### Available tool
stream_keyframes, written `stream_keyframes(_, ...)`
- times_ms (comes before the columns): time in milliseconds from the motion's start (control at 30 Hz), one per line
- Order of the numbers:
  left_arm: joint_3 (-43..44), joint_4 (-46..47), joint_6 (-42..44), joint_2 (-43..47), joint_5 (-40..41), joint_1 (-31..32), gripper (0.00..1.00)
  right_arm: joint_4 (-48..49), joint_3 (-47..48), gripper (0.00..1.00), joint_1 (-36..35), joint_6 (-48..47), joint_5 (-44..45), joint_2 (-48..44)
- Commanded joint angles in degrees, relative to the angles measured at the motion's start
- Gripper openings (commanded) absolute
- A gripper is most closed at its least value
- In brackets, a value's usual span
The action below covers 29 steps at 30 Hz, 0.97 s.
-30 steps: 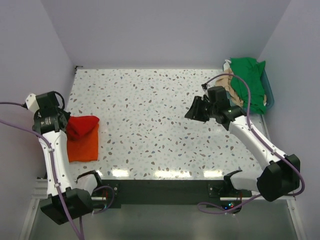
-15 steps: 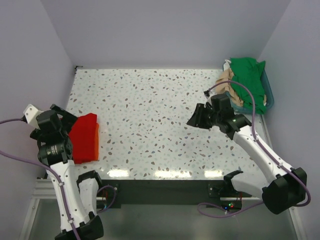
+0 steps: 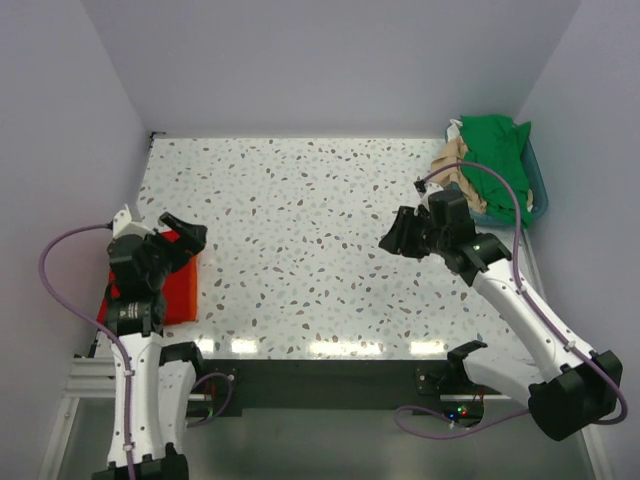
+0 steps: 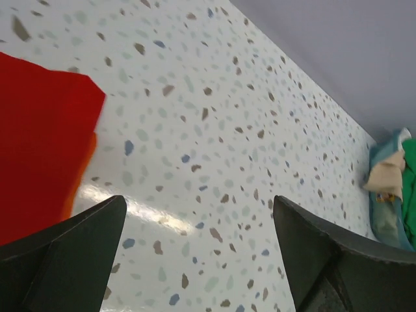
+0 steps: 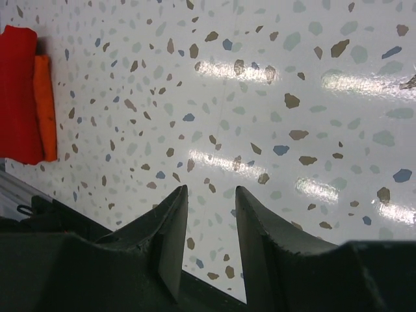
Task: Fold and stack the t-shirts
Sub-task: Neatly place the folded tshirt to the corner, then reset both grippers
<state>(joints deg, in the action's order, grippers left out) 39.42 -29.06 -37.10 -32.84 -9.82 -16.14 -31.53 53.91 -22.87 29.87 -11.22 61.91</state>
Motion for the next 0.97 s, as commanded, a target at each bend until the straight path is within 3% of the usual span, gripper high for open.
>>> stream_keyframes(0,-2.94,8.66,-3.32,-0.81,-0.91,9.85,1.00,-0.02,-0.30,0.40,-0.24,-1.13,3.22,-2.67)
stream_keyframes(67,-3.03,9.45,-4.38,-4.15,5.58,15.50,1.00,-0.02,-0.56,0.40,-0.33,-1.21,4.27,-3.20)
stream_keyframes(100,-2.95,10.94,-4.73,-5.29,7.78,22.40,1.00,0.06,-0.56,0.40,-0.24,-1.22,4.63,-3.72)
stream_keyframes(200,-2.86,14.54,-6.49,-10.21,15.17,33.87,1.00,0.33,-0.82,0.41,-0.24,-1.39,6.03,-4.16)
stream_keyframes(333,1.52,17.37,-7.19,-22.13,24.56,47.40,1.00,1.03,-1.61,0.41,-0.15,-1.39,7.71,-4.34)
stream_keyframes(367,2.76,17.72,-7.02,-24.53,25.72,52.13,1.00,1.38,-1.70,0.41,-0.15,-1.48,7.97,-4.34)
stream_keyframes(467,6.18,20.96,-5.97,-31.57,26.00,58.04,1.00,1.38,-2.05,0.41,-0.15,-1.48,9.46,-4.08)
stream_keyframes(633,8.21,26.33,-3.42,-37.47,21.70,60.79,1.00,0.77,-2.23,0.41,-0.15,-2.18,12.36,-4.51)
stream_keyframes(933,12.16,23.18,0.80,-39.67,20.72,60.88,1.00,1.12,-4.43,0.40,-0.15,-1.83,15.79,-5.75)
